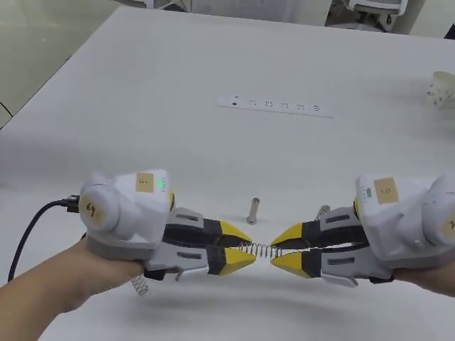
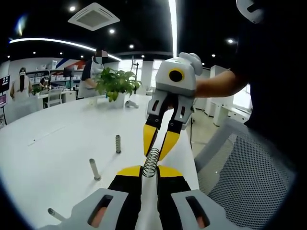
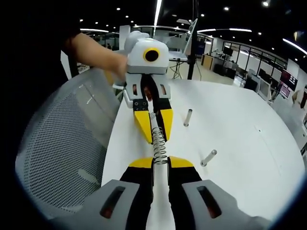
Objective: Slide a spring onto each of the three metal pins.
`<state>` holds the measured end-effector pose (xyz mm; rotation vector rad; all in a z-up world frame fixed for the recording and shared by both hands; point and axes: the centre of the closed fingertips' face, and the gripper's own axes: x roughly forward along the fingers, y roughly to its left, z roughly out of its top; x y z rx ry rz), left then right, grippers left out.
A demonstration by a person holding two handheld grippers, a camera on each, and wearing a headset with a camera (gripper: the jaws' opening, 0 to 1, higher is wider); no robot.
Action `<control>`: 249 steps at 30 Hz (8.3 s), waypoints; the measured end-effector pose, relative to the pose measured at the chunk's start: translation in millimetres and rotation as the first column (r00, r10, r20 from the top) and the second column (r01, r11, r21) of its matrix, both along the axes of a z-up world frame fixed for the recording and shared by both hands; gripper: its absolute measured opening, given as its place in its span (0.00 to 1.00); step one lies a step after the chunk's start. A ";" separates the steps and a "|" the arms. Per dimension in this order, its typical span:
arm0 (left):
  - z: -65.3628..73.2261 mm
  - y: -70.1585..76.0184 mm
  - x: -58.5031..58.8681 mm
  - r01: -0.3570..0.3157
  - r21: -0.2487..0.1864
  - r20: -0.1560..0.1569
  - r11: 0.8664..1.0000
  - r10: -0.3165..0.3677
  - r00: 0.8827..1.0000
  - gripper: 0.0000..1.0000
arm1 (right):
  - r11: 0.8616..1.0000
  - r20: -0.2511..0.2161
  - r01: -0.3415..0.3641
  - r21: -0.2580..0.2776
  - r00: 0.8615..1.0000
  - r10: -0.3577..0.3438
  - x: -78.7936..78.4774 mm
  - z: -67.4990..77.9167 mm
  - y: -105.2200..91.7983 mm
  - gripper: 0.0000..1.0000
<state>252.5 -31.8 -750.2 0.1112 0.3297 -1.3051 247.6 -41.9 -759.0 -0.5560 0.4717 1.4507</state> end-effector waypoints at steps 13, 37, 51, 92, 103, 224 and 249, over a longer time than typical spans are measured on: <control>-8.4 0.6 -1.7 0.001 0.024 -0.014 1.000 0.000 1.000 0.02 | 0.999 0.025 -0.039 0.017 0.999 0.038 -4.3 21.1 6.3 0.07; -6.5 -11.4 -6.8 0.027 0.022 -0.010 0.999 -0.027 1.000 0.02 | 0.989 0.091 -0.078 0.124 0.994 0.067 -14.8 46.0 34.2 0.08; -7.3 -10.6 -7.8 0.029 0.032 -0.017 0.999 -0.029 0.999 0.02 | 0.987 0.109 -0.089 0.133 0.991 0.075 -17.2 46.8 36.9 0.07; 1.9 14.9 3.7 -0.086 0.010 -0.021 0.996 0.086 0.996 0.25 | 0.991 0.140 -0.079 0.112 0.988 0.063 -7.7 48.3 38.4 0.07; 3.3 32.6 6.7 -0.147 0.015 -0.017 0.989 0.147 0.989 0.39 | 0.992 0.153 -0.063 0.112 0.987 0.045 -2.6 48.0 36.8 0.07; -11.5 138.2 13.8 -0.462 0.044 -0.082 0.886 0.464 0.882 0.98 | 0.979 0.162 0.191 0.069 0.966 -0.200 111.1 16.5 27.6 0.07; -14.0 138.0 13.4 -0.458 0.048 -0.089 0.888 0.460 0.883 0.98 | 0.980 0.136 0.196 0.022 0.971 -0.197 114.4 -11.6 25.1 0.07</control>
